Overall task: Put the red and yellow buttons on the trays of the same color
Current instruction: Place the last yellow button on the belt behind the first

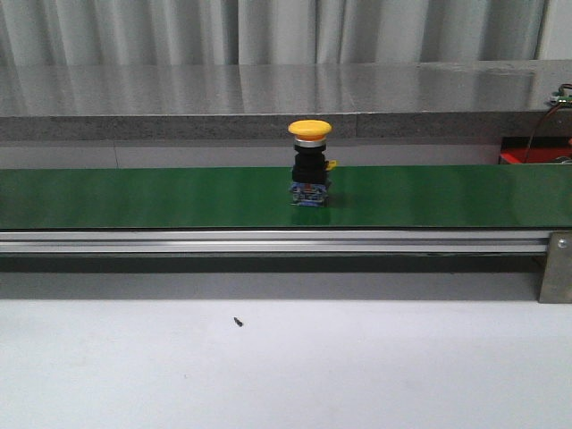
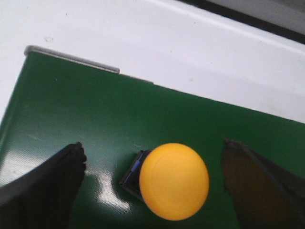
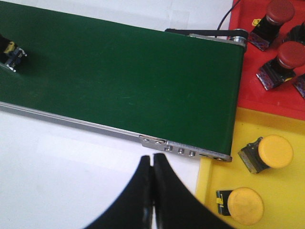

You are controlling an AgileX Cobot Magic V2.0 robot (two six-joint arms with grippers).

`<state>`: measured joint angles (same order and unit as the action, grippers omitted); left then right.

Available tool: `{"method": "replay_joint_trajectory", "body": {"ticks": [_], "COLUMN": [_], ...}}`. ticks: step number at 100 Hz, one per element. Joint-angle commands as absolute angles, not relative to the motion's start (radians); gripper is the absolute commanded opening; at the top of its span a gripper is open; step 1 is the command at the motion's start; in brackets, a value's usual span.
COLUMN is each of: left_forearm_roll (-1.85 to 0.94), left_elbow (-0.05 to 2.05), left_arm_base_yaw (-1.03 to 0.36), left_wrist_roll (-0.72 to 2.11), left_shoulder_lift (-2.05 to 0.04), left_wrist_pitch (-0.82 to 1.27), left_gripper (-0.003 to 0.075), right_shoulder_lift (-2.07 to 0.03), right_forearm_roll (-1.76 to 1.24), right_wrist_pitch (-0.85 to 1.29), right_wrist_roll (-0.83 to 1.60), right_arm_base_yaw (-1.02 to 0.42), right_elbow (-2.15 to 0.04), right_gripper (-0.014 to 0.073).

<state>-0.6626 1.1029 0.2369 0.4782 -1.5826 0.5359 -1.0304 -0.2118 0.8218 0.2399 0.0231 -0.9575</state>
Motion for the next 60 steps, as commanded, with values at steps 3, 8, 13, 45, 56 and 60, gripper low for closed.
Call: {"method": "replay_joint_trajectory", "body": {"ticks": [3,8,13,45,56,60], "left_forearm_roll": [-0.720,-0.747,-0.781,-0.839,-0.839,-0.839], "left_elbow": [1.132,1.132,1.130,1.018,0.906,0.866], "left_arm_base_yaw": [0.232,0.232,0.232,0.118,0.055,0.036], "left_wrist_roll": [0.521,0.562,0.602,0.774,0.799,0.800], "left_shoulder_lift": [-1.471,-1.438,-1.405,-1.197,-1.115,-1.080], "left_wrist_pitch": [0.524,0.529,0.529,0.431,0.314,0.283], "left_gripper": [0.0588,0.0587,0.0586,0.0586,0.0578,0.0556], "right_shoulder_lift": [-1.012,-1.012,-1.012,-1.012,-1.012,-1.012], "right_forearm_roll": [-0.212,-0.212,-0.212,-0.212,-0.212,-0.212], "right_wrist_pitch": [0.766,0.766,0.766,0.766,0.766,0.766], "right_wrist_roll": [0.242,0.242,0.242,0.242,0.242,0.242], "right_arm_base_yaw": [0.023,0.023,0.023,0.023,0.023,0.023], "right_elbow": [-0.985,-0.985,-0.985,-0.985,-0.985,-0.985], "right_gripper": [-0.0060,-0.0060,-0.0060,-0.0060,-0.0060,-0.0060]}}
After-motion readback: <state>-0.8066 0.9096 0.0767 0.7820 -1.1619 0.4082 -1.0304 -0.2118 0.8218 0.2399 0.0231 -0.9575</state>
